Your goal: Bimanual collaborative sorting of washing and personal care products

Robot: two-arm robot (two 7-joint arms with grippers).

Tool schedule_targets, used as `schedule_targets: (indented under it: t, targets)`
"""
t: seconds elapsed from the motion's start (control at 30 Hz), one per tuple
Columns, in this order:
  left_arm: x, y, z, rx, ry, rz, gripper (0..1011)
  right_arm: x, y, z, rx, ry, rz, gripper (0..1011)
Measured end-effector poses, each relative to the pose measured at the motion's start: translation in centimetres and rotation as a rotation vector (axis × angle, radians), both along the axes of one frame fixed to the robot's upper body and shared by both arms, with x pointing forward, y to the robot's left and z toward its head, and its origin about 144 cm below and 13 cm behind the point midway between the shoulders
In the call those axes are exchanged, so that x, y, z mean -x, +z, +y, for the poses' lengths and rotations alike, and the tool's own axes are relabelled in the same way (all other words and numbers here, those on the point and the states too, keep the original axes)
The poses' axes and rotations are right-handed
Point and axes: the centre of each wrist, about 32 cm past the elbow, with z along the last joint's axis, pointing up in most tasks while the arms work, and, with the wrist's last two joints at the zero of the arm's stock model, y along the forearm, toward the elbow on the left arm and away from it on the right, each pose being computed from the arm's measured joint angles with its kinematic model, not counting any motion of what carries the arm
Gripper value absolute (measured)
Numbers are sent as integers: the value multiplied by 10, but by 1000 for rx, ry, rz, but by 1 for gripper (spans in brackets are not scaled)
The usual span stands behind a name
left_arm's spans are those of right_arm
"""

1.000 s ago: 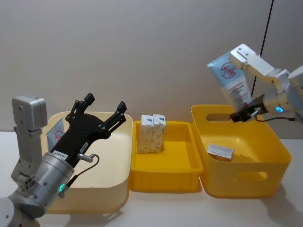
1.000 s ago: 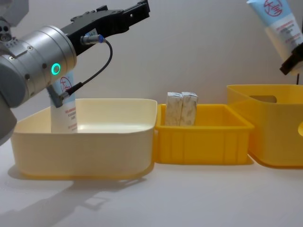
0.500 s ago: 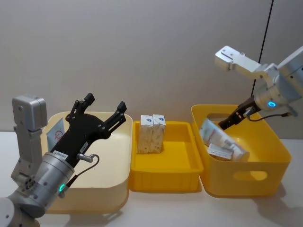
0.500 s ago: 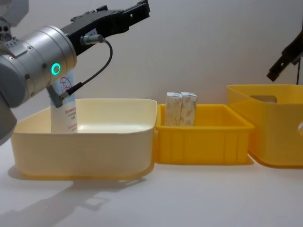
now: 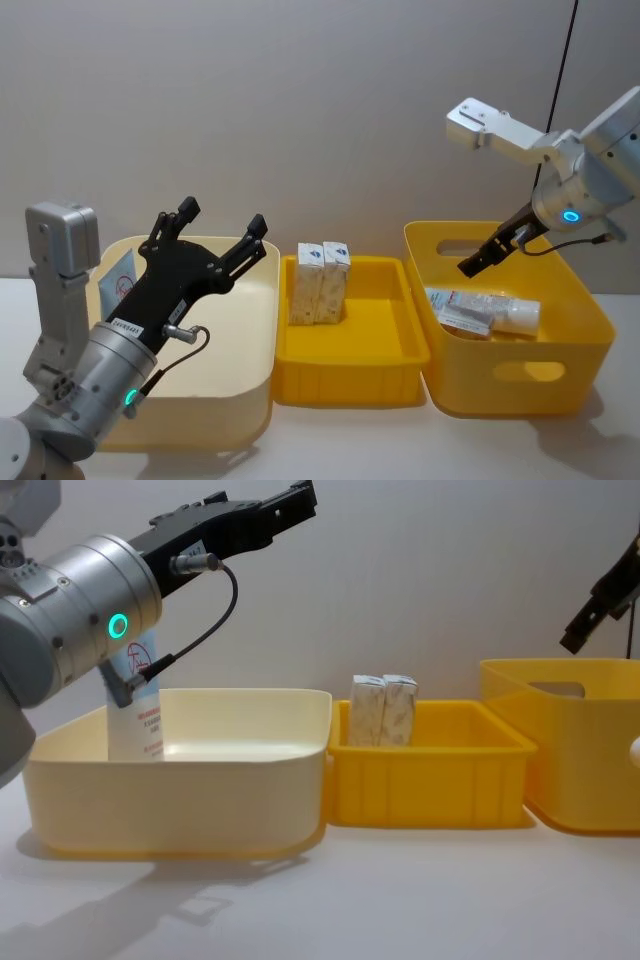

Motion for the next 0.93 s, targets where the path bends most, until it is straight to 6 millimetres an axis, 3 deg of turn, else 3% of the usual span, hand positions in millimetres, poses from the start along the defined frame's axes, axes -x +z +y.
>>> schedule_targets:
  t: [0.93]
  targets:
    - [0, 0, 0, 0, 0, 0, 1003, -1, 2, 2, 4, 6, 16, 1001]
